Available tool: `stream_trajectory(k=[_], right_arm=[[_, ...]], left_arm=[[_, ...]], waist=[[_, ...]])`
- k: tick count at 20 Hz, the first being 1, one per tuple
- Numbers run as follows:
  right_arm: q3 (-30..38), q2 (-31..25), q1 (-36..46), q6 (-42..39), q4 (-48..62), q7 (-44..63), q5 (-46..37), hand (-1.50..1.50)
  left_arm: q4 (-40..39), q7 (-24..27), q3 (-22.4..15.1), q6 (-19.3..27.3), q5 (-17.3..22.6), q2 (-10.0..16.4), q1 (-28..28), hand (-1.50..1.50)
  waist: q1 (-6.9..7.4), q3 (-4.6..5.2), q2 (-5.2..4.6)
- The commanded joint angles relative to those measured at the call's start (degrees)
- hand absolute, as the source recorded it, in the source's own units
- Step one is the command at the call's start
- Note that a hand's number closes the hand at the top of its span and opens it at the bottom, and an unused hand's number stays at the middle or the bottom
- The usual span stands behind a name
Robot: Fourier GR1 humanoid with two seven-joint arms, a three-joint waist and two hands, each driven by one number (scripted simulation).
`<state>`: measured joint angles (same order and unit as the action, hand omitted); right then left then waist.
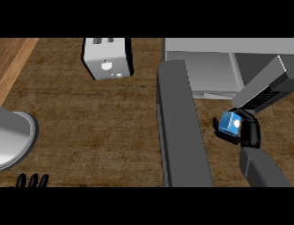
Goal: Pick up the milk, place it into the microwave and close the microwave
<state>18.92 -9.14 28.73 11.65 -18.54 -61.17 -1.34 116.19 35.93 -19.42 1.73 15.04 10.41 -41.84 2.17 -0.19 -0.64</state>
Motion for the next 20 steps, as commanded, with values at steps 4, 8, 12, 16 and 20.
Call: stream_trajectory(k=[4, 8, 12, 16, 20], right_arm=[[0.3, 0.8, 1.9, -6.1, 3.3, -7.1, 0.4, 1.5], [0.1, 1.7, 2.6, -5.5, 1.8, -5.9, 0.8, 1.5], [-1.7, 1.5, -0.3, -6.4, -2.3, -5.0, 0.1, 1.5], [-4.1, 2.1, -4.7, -8.3, -11.7, -0.8, 0.7, 1.5], [-6.9, 1.5, -14.0, -8.4, -23.9, 4.7, 0.8, 1.5]], left_arm=[[0.7, 1.6, -2.4, 0.4, -1.1, -0.5, -3.1, -1.5], [1.3, -0.5, -1.0, 0.8, -0.1, 0.1, -1.1, -1.5], [3.8, -0.3, -1.6, 0.8, -0.3, 1.0, -3.7, -1.5], [-0.6, 3.0, -1.2, 0.4, -1.2, 0.3, -2.0, -1.5], [1.2, 0.7, -2.8, 0.6, -1.3, 0.9, -2.4, -1.5]], waist=[[-0.19, 0.02, 0.15], [-1.15, 0.1, 0.39], [-1.55, 0.16, 0.66], [-2.44, 0.24, 0.97], [-2.76, 0.27, 1.06]])
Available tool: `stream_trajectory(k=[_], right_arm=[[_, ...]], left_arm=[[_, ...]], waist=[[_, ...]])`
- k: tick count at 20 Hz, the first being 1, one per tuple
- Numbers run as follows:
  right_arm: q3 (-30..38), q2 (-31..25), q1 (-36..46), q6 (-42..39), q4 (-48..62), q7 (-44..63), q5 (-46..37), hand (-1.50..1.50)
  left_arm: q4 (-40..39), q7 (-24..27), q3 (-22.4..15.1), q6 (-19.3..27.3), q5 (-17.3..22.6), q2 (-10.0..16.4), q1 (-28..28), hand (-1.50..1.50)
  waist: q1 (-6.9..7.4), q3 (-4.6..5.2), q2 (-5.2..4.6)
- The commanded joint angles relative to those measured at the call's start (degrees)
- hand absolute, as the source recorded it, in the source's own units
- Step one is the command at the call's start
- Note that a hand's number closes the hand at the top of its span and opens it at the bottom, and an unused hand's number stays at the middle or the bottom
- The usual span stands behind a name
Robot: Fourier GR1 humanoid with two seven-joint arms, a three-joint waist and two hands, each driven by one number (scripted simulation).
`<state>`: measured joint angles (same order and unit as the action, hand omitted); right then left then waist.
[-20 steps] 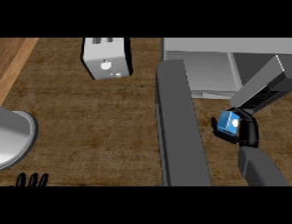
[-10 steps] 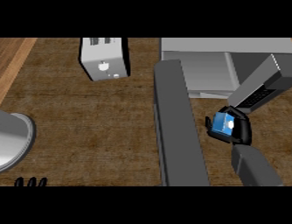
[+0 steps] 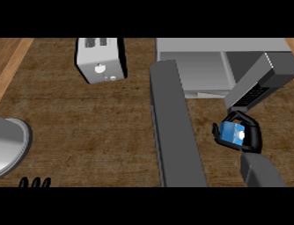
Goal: Pick up the milk, place it into the microwave and close the microwave
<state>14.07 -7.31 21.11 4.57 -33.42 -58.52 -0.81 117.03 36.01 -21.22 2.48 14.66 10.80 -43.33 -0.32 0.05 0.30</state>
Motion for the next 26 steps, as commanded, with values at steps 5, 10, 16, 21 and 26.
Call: stream_trajectory(k=[5, 10, 16, 21, 26], right_arm=[[-6.3, 0.3, -16.3, -4.9, -26.7, 10.6, 1.4, 1.5], [-7.5, 1.0, -19.9, -14.6, -35.9, 15.9, 8.4, 1.5], [-11.2, 6.0, -19.3, -8.8, -46.2, 25.9, 8.6, 1.5], [-14.1, 6.4, -19.8, -3.0, -44.3, 22.7, 1.5, 1.5], [-14.4, 7.3, -9.5, 2.1, -35.7, 24.9, 2.0, 1.5]], left_arm=[[0.7, 3.7, -0.9, -0.2, -0.3, 0.2, -3.4, -1.5], [-1.7, 3.7, -2.2, 1.6, -1.8, -1.6, -2.4, -1.5], [-2.8, 5.2, 0.8, -1.1, 2.3, 0.9, -3.1, -1.5], [-0.5, 5.8, 0.7, -1.7, 2.5, 2.7, -5.7, -1.5], [-0.5, 6.8, -1.3, -0.4, 1.4, 1.5, -6.3, -1.5]], waist=[[-0.39, 0.05, 0.17], [-0.36, -0.01, 0.03], [0.51, -0.02, -0.17], [0.73, -0.05, -0.23], [1.03, -0.07, -0.3]])
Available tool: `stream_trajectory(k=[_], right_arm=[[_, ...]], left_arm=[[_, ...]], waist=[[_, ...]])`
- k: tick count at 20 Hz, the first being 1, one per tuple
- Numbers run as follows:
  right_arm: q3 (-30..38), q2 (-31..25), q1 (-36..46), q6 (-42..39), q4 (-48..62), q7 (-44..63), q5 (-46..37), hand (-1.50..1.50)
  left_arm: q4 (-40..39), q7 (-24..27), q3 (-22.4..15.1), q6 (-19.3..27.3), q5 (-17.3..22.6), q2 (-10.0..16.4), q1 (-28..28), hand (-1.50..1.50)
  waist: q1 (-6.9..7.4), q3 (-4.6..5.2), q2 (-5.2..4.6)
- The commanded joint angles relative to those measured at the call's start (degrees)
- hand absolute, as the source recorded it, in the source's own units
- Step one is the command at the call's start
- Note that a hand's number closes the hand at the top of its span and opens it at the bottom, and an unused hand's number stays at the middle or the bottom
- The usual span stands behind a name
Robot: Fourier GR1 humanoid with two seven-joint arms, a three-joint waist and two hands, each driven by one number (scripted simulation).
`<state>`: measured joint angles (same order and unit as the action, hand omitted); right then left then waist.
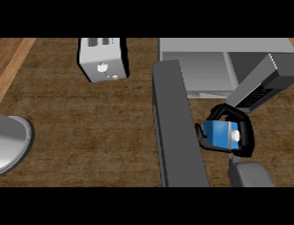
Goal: Pick up the milk, place it into the microwave and close the microwave
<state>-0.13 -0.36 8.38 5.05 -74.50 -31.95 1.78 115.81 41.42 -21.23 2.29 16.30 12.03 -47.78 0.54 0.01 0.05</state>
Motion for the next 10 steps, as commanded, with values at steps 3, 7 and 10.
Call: stream_trajectory(k=[3, 7, 10], right_arm=[[-1.5, 0.3, 9.5, 6.2, 9.5, 1.0, -1.9, 1.5], [-0.2, 0.3, 13.8, 10.6, 18.7, 1.0, -4.0, 1.5], [2.2, 0.3, 20.3, 12.8, 31.6, -6.1, 0.4, 1.5]], left_arm=[[2.0, -0.9, 1.3, -0.4, 1.9, 1.5, -0.9, -1.5], [4.2, -2.1, 0.7, 0.6, 0.9, 2.0, -2.3, -1.5], [-1.9, -1.7, 3.7, -1.1, 3.2, 1.8, 2.9, -1.5]], waist=[[0.3, -0.04, -0.1], [0.46, -0.06, -0.17], [0.93, -0.08, -0.45]])
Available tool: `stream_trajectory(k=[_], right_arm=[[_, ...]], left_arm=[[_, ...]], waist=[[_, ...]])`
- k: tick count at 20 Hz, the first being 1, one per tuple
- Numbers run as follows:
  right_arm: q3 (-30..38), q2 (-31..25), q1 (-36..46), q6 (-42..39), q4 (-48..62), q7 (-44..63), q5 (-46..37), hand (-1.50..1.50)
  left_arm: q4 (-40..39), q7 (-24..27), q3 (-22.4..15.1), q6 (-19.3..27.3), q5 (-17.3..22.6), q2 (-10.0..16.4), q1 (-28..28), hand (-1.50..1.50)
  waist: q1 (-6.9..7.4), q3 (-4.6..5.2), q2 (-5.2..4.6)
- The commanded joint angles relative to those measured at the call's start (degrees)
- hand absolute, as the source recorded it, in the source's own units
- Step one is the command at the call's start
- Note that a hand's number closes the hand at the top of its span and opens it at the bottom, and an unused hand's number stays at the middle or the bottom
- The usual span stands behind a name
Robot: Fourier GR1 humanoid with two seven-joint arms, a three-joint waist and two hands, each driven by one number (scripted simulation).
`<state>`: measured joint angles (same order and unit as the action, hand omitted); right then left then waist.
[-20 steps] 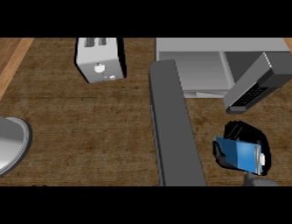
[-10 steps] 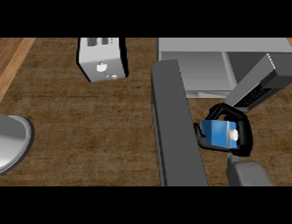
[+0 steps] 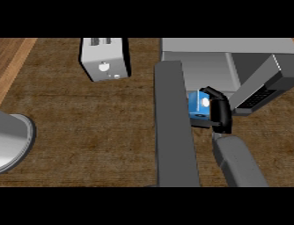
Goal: Pick up the milk, place it into the microwave and close the microwave
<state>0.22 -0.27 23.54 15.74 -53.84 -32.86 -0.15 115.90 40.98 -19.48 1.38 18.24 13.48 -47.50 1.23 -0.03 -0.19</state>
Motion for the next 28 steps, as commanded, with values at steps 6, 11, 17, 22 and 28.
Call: stream_trajectory(k=[6, 11, 17, 22, 28], right_arm=[[8.0, -1.1, 17.4, 2.6, 26.0, -5.9, 1.5, 1.5], [8.9, -2.6, 22.2, 9.5, 34.5, -8.5, -1.5, 1.5], [10.0, -7.5, 26.7, 8.8, 41.0, -8.2, -2.4, 1.5], [8.9, -8.9, 25.6, 11.6, 43.5, -12.7, -4.8, 1.5], [8.0, -11.6, 29.3, 17.7, 44.8, -13.5, -7.1, 1.5]], left_arm=[[-4.4, 0.6, 2.1, -1.9, 1.6, 0.3, 3.5, -1.5], [-1.6, -0.6, 2.2, -1.8, 0.9, 1.7, 2.7, -1.5], [-2.2, 1.4, 0.7, -2.5, -0.4, 1.0, 2.6, -1.5], [-0.2, -0.3, 1.6, -4.3, 1.0, 3.5, 1.7, -1.5], [-3.6, 0.5, 3.3, -5.6, 3.0, 3.3, 3.5, -1.5]], waist=[[1.02, -0.04, -0.54], [1.98, -0.1, -0.96], [3.92, -0.19, -1.71], [4.88, -0.31, -2.34], [5.87, -0.22, -2.64]])
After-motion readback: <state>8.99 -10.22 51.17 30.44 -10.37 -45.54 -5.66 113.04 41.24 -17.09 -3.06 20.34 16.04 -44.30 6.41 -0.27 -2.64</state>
